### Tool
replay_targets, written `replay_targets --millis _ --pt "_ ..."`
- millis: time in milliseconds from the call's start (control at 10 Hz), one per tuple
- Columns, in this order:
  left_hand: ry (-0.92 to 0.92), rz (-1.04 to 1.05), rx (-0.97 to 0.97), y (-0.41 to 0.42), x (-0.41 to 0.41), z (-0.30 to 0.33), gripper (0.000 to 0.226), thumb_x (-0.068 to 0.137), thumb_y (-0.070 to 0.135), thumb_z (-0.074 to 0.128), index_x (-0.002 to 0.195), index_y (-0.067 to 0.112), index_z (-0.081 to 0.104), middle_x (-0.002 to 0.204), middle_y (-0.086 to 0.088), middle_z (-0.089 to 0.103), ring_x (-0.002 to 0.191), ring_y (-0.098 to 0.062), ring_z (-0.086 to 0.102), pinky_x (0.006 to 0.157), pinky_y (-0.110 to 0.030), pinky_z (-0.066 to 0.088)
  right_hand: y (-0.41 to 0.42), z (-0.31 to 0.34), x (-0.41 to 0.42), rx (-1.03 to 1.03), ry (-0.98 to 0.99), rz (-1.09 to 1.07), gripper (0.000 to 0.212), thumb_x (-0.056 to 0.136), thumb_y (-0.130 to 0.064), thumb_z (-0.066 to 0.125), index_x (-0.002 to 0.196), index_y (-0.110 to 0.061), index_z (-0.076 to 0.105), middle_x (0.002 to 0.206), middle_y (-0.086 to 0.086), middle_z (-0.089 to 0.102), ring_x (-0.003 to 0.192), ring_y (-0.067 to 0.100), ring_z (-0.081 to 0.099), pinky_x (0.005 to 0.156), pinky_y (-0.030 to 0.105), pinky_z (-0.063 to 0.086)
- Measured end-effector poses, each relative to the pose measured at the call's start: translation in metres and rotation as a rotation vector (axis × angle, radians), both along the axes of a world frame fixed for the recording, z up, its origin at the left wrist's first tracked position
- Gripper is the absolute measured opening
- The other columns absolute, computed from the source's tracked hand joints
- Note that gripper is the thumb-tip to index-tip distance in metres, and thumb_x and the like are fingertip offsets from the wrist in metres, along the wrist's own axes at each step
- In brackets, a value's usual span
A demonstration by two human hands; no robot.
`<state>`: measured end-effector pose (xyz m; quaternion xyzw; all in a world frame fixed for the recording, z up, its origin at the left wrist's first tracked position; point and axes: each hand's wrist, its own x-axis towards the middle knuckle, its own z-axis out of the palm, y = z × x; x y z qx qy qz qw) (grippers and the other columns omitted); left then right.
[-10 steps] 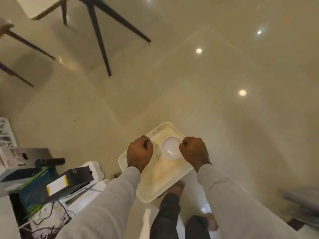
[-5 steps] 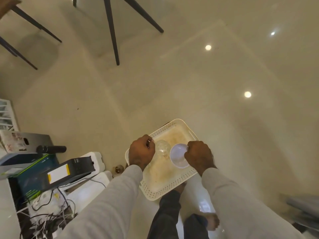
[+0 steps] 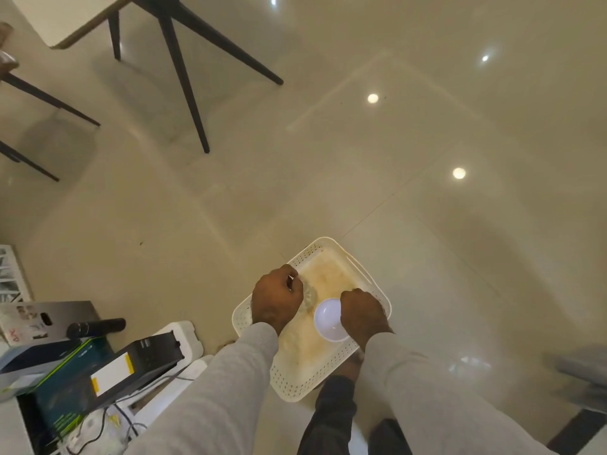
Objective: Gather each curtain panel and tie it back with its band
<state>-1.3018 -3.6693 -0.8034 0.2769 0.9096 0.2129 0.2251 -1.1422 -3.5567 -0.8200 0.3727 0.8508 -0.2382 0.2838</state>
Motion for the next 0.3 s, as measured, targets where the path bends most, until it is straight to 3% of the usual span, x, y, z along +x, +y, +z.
replay_targets --millis 200,300 --pt "0.034 -0.119 0.010 0.038 0.009 0.026 0.011 0.096 0.028 0.064 0.100 0.024 0.073 0.083 0.005 0.072 0.076 -0.025 0.066 0.070 -0.038 0.056 0.015 0.021 0.011 -0.001 0.074 -0.020 0.027 0.103 -0.014 0.050 0.127 -0.011 0.063 0.132 0.011 0.064 0.122 0.032 0.064 0.098 0.039 0.051" --pt "0.054 -0.215 -0.022 0.069 0.022 0.046 0.014 0.097 0.028 0.063 0.103 0.021 0.073 0.089 0.000 0.074 0.083 -0.028 0.066 0.072 -0.038 0.053 0.039 0.046 0.032 0.091 0.156 -0.182 0.025 0.097 -0.010 0.048 0.116 -0.010 0.065 0.121 0.013 0.066 0.114 0.036 0.064 0.091 0.041 0.051"
